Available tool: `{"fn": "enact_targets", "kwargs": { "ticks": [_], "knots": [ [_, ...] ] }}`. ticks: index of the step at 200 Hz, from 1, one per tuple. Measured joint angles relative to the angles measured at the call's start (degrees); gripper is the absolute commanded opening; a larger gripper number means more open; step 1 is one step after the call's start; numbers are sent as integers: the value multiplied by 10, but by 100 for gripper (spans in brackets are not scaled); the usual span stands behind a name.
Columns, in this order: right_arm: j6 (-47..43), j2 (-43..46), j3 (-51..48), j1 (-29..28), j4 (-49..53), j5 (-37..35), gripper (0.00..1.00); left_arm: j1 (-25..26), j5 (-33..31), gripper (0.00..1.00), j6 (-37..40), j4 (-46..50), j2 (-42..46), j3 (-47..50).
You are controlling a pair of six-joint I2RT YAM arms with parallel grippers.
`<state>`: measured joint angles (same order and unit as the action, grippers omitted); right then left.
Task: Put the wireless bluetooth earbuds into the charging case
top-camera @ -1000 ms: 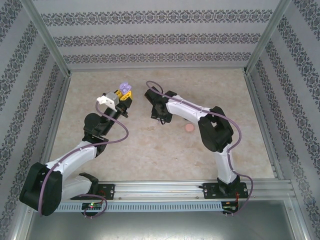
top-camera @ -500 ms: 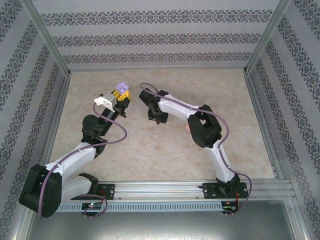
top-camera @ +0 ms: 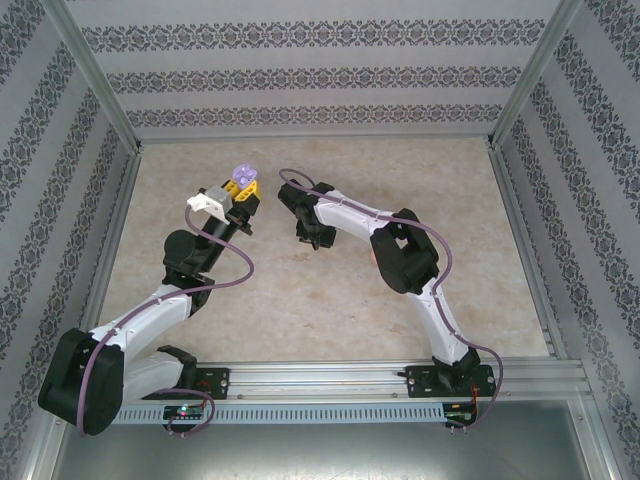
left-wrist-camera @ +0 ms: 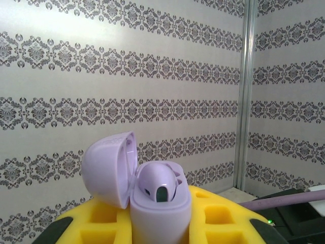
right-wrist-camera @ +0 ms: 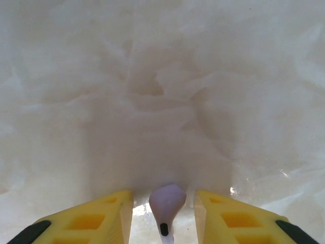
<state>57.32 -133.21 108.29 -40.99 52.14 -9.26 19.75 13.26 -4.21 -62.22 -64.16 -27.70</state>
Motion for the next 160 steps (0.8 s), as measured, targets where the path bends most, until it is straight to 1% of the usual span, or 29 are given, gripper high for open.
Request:
{"fn": "enact_targets", "kwargs": {
  "ticks": [82,139,160],
  "knots": [
    [0,-5,7,4,2,1,35,0,2,0,-2,0,-3,0],
    [0,-5,7,9,2,0,28,0,9,0,-4,0,-4,0],
    [-1,-5,7,11,2,-4,23,0,13,0,-4,0,-4,0]
  ]
}}
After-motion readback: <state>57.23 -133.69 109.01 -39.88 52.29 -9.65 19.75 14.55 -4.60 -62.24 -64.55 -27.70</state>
